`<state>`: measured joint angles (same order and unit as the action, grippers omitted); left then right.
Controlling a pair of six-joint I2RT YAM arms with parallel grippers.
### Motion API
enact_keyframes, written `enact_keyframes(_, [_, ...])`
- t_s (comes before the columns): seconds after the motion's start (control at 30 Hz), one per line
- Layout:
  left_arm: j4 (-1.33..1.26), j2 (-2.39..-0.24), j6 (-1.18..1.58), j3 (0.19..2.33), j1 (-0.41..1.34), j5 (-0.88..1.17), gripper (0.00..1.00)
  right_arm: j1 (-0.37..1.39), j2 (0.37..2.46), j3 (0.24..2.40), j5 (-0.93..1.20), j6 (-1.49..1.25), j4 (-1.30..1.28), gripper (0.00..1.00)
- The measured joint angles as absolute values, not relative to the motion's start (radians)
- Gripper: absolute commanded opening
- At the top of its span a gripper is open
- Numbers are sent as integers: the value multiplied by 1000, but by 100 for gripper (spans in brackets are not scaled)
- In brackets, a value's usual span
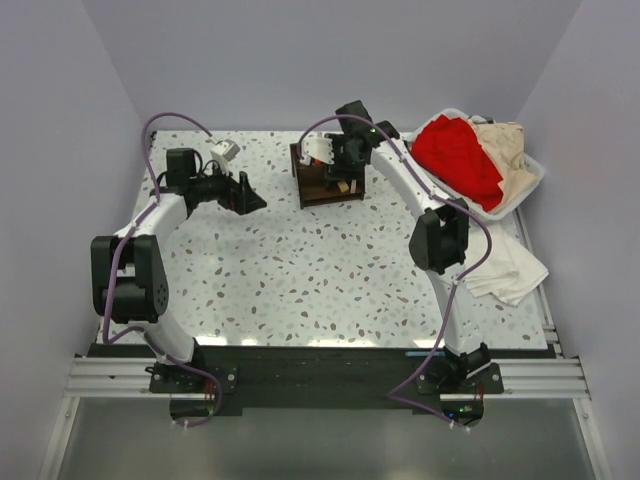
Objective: Sort the stationery into containers
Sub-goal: Place the stationery in the storage box.
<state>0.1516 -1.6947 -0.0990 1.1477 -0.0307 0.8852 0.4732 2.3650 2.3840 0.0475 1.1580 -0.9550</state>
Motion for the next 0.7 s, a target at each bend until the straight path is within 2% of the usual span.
enact_keyframes(0.17, [152,-1695,-99,1148,-31,885,100,473,2365,2381,42,1142,-910,74])
enact_keyframes(0.7, [151,-1695,-99,1148,-31,886,100,473,2365,2366,17,1112,-770,79])
